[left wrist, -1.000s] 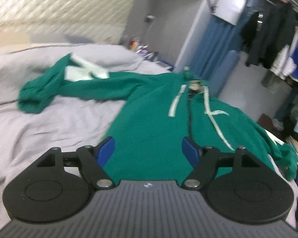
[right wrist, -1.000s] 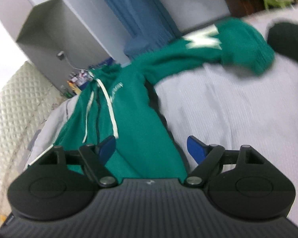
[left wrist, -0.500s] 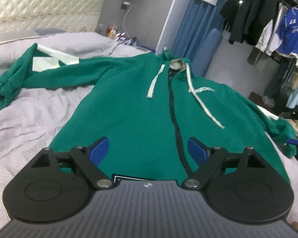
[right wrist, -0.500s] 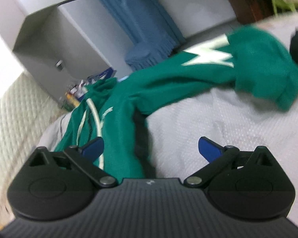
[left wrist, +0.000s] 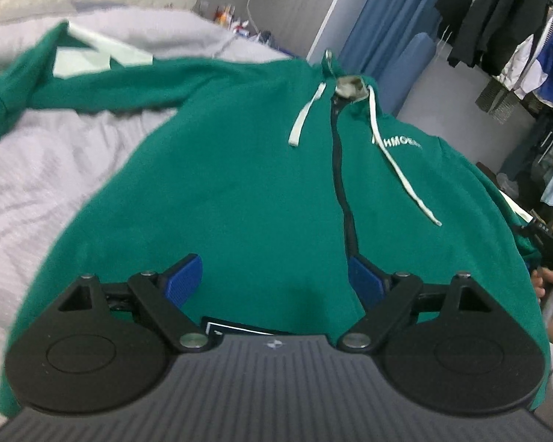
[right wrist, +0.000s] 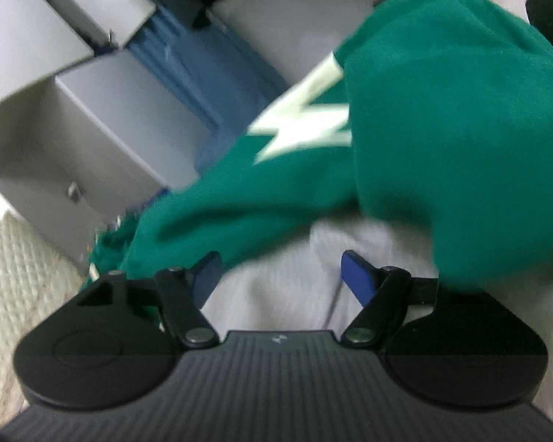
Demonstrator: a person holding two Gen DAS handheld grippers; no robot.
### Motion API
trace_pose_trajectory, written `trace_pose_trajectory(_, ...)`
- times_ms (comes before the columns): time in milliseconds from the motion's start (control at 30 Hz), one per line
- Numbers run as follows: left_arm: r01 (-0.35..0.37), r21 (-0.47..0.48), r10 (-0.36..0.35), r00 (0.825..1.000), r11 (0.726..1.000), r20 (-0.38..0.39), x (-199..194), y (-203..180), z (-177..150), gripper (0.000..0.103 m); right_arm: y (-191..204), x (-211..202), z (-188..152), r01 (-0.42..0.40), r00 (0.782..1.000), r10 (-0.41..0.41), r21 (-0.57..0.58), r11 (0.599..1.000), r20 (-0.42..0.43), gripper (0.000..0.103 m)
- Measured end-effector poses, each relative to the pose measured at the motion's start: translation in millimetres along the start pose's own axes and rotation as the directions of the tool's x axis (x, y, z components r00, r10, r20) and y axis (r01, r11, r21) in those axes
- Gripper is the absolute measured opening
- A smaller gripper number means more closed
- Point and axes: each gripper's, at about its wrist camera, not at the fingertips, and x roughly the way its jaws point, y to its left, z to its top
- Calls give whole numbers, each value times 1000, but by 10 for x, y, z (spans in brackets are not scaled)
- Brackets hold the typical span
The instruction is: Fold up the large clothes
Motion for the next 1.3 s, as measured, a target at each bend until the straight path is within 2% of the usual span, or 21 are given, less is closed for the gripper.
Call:
trace_pose_trajectory(100,-7,0,7,1000,1000,-15,96,-25,-3,89,-137,20,123,-34,993,26,75,997,113,75)
trace_pose_trajectory(167,-18,14,18,1000,1000,-13,133,-42,-4,89,-225,38,239,-31,986,14,94,995,166,75)
trace_pose_trajectory(367,-42,49,42,999,998,-12,255,-88,3,91,-400,175,647,-5,966,-38,167,986,254,74)
trace_pose_trajectory(467,-55,76,56,998,996,-7,290,-118,-1,91,-352,226,825,59,952,-106,167,984,288,73)
trace_pose_trajectory(533,-63,85,63,998,994,-3,303,-133,-2,91,-300,285,916,106,943,-159,189,976,293,73)
trace_pose_trajectory(633,-69,81,70,998,994,1,327,-144,16,91,-326,247,903,112,940,-172,211,971,293,74)
trace_pose_trajectory(767,-71,87,72,997,994,3,331,-150,15,91,-338,174,807,83,966,-132,215,973,225,81)
trace_pose_trajectory(900,-63,79,63,998,995,4,303,-140,11,91,-304,75,559,68,984,-106,247,967,143,88)
trace_pose_trajectory(1000,-53,66,53,999,996,2,271,-116,9,91,-348,145,376,83,993,-104,269,960,63,86)
trace_pose_trajectory(1033,-52,62,52,999,997,2,261,-110,7,91,-364,173,344,92,992,-113,271,958,61,86)
trace_pose_trajectory(1167,-54,41,54,999,998,9,245,-69,11,91,-395,290,488,75,981,-116,250,965,155,88)
trace_pose_trajectory(1233,-51,28,50,999,998,11,257,-47,23,91,-450,354,651,88,966,-142,241,967,217,87)
trace_pose_trajectory(1300,-57,27,56,998,998,16,274,-44,30,91,-526,362,811,119,942,-189,251,961,277,85)
